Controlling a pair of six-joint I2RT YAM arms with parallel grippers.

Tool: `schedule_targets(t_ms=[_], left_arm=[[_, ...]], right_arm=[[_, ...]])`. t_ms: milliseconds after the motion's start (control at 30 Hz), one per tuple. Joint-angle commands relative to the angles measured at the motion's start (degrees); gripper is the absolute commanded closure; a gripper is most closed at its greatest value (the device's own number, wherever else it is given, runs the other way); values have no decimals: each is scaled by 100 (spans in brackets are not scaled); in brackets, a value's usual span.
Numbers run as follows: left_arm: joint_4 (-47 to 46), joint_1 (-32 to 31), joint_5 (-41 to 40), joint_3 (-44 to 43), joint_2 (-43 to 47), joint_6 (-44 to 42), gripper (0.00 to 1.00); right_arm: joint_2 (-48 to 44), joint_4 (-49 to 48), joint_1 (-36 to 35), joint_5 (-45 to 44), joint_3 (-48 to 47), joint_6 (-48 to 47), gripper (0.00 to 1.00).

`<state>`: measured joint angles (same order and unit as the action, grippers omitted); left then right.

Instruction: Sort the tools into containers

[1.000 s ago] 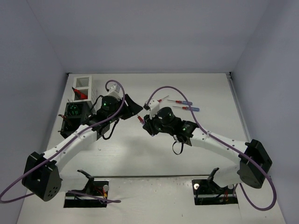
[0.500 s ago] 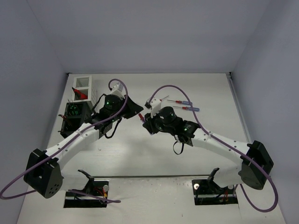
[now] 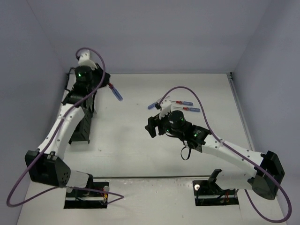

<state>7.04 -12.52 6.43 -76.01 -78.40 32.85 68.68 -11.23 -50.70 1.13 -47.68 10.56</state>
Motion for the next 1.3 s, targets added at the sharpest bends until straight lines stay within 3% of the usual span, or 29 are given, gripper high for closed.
schedule_targets(t_ms=[0, 167, 333, 533, 800, 1267], left_arm=[[-327, 567, -995, -899, -359, -1662, 100], [-952, 1389, -1153, -1370, -1045, -1919, 100], [-1382, 1733, -1275, -1861, -1999, -1979, 100], [-1736, 1840, -1283, -2327, -2752, -2155, 100], [-2514, 1973, -1337, -2148, -2787, -2189, 100], [-2532, 2009, -1031, -2369, -3421, -2362, 100]], right_arm=[[-392, -171, 1, -230, 261, 210, 30], [-555, -122, -10, 52, 641, 458, 31], [-751, -83, -10, 173, 898, 594, 30], [-786, -21, -10, 291, 1022, 615, 30], [-591, 33, -10, 379, 1102, 667, 30], [-216, 42, -10, 435, 936, 669, 30]])
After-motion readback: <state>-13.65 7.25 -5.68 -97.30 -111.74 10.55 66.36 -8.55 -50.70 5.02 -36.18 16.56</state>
